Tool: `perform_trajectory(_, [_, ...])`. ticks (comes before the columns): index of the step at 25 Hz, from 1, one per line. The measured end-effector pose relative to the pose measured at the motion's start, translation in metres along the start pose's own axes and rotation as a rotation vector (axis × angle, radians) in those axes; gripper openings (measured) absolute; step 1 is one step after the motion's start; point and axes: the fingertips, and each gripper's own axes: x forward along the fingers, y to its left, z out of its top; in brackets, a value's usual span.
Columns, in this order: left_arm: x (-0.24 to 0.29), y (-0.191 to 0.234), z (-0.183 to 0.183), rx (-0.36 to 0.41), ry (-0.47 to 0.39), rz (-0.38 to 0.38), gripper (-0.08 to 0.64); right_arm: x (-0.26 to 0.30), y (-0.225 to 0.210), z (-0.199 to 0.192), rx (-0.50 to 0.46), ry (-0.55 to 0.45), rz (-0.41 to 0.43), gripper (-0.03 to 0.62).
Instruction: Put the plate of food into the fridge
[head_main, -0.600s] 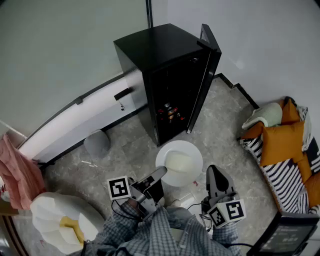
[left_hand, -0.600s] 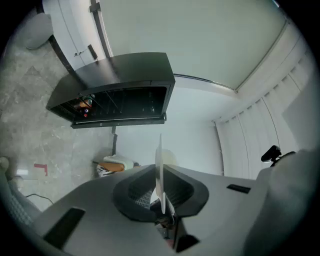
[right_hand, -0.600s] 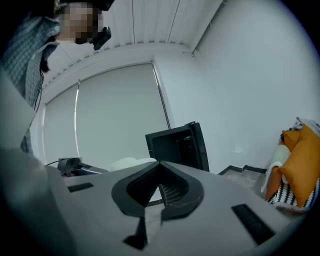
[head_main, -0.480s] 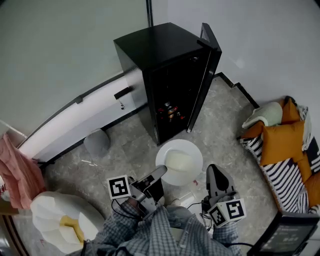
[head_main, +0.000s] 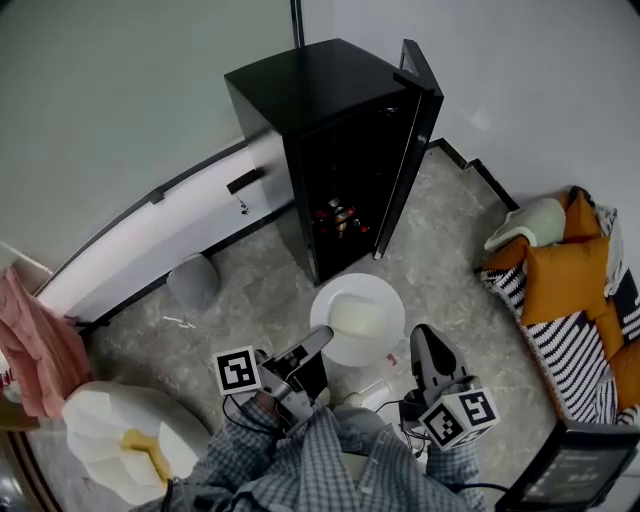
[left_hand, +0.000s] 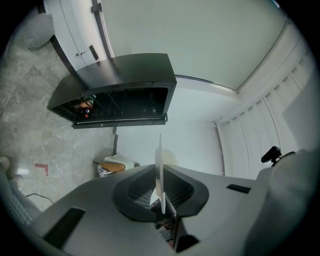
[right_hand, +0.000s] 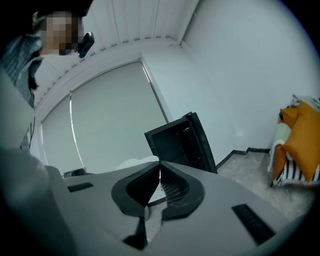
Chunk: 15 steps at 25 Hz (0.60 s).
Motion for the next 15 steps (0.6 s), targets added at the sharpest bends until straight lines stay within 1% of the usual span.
perform_trajectory(5, [0.001,0.001,0.0,0.006,0.002,0.005,0.034,0.002,0.008,-0.001,0.185,0.006,0.086,0.011])
perform_trajectory(7, [0.0,0.0,0.0,0.008,0.003,0.005,0.034,0.003,0.011,-0.005,0.239,0.017,0.103,0.021])
perform_trajectory(9, [0.0,0.0,0.001,0.008,0.004,0.004,0.033,0.004,0.014,-0.011,0.267,0.045,0.118,0.088])
perform_trajectory(12, [0.0,0.0,0.001,0.009,0.008,0.006,0.034,0.006,0.02,-0.019,0.295,0.079,0.138,0.094])
perform_trajectory(15, [0.001,0.0,0.0,0.01,0.015,0.009,0.033,0.008,0.023,-0.025,0.3,0.107,0.145,0.094])
